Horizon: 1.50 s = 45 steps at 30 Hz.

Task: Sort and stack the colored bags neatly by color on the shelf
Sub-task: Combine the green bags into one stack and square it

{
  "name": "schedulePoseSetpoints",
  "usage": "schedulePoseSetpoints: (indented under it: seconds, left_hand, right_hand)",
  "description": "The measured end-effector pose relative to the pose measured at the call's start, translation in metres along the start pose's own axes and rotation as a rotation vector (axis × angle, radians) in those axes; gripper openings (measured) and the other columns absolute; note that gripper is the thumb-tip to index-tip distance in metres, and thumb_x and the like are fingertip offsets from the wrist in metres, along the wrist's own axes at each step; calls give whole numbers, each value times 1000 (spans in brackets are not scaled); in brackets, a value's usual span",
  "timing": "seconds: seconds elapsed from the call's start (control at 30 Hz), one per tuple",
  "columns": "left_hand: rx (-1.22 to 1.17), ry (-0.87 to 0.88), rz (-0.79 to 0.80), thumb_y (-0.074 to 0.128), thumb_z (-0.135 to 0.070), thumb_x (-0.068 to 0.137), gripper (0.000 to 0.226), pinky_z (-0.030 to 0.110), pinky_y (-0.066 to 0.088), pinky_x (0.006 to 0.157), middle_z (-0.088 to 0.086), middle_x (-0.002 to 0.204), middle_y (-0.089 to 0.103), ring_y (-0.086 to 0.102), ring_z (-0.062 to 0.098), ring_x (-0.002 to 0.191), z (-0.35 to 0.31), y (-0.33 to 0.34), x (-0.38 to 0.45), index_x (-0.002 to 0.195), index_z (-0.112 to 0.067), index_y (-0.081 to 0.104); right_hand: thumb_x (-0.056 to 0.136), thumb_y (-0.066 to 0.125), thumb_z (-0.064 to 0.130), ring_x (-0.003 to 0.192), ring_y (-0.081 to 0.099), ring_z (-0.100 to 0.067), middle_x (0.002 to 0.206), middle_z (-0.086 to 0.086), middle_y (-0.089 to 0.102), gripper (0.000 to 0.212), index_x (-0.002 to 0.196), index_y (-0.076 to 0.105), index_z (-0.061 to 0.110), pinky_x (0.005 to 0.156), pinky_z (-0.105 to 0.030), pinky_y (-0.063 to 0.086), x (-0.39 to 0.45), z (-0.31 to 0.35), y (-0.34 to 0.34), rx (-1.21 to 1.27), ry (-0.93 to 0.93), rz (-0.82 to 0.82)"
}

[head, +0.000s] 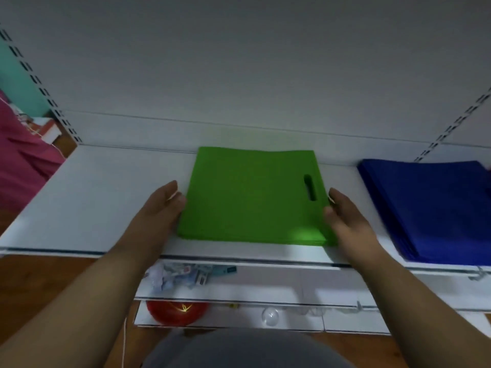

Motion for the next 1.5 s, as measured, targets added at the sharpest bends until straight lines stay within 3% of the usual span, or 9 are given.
schedulePoseSetpoints:
  seconds: [0.07, 0.17, 0.3, 0.5, 0.73, 0.9, 1.07, 1.3, 1.5]
  left_hand:
    - [152, 36, 99, 75, -28, 84, 74, 27, 39, 101, -20, 138, 44, 49, 4, 123, 2, 3, -20, 146, -40, 34]
    - [631, 111, 145, 86, -34, 69, 98, 26, 30, 109, -19, 150, 27, 33, 5, 135, -2, 13, -27, 148, -41, 28]
    - [790, 175, 25, 82, -33, 77, 80, 29, 30, 110, -7, 156, 25, 36, 17, 136, -7, 18, -29, 146, -29, 42]
    - [786, 213, -59, 83, -33, 75, 67, 30, 37, 105, -5, 149, 35, 44, 18, 129, -6, 18, -33, 135, -23, 55]
    - [772, 119, -29, 86, -32, 71, 83, 34, 36, 108, 0, 152, 30, 42, 21, 132, -9, 17, -32, 143, -23, 46]
    - [839, 62, -17, 81, -37, 69, 72, 34, 47, 83, 5, 120, 60, 58, 25, 106, -17, 15, -26, 133, -23, 49]
    - [805, 0, 40, 82, -33, 72, 61, 29, 44, 74, 5, 111, 65, 60, 23, 95, -20, 17, -26, 124, -16, 54]
    - [841, -83, 77, 75, -33, 76, 25, 24, 41, 54, 3, 76, 65, 62, 18, 70, -19, 14, -26, 83, -11, 65]
    - [657, -87, 71, 78, -58, 56, 69, 30, 48, 66, 1, 99, 63, 63, 20, 85, -19, 12, -28, 108, -17, 58]
  right_hand:
    - [82, 73, 46, 109, 53, 13, 124, 27, 52, 60, 131, 39, 46, 86, -2, 39, -18, 1, 2, -369, -159, 88]
    - [68, 81, 57, 139, 32, -6, 156, 10, 29, 94, 146, 34, 35, 108, -18, 26, -15, -7, -1, -649, -161, 126]
    - [68, 82, 53, 143, 31, -16, 159, 0, 27, 91, 145, 43, 25, 108, -20, 24, -13, -3, -2, -703, -203, 82]
    - [72, 83, 45, 139, 39, -20, 158, -3, 28, 80, 141, 50, 22, 106, -23, 32, -18, -3, 1, -715, -193, 31]
    - [71, 83, 43, 139, 38, -20, 160, -1, 23, 84, 143, 45, 25, 104, -30, 38, -23, -5, 1, -684, -100, -11]
    - [77, 79, 37, 122, 52, -26, 145, -5, 45, 72, 139, 47, 20, 95, -35, 45, -29, -6, 4, -736, -84, -73]
    - [83, 73, 33, 102, 59, -25, 130, -3, 56, 60, 135, 50, 16, 83, -32, 45, -39, -2, 9, -779, -79, -115]
    - [81, 75, 38, 121, 52, -29, 143, -7, 47, 67, 137, 48, 13, 97, -36, 44, -40, 2, 14, -825, -111, -99]
    - [81, 75, 37, 121, 52, -26, 141, -7, 49, 65, 135, 51, 11, 99, -33, 42, -42, -4, 13, -815, -151, -117]
Point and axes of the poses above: each hand's wrist, its own x-axis towards the middle knuckle, its own y-axis out of the palm, z = x × y, the point moved 2 cm from there along x, towards the middle knuckle
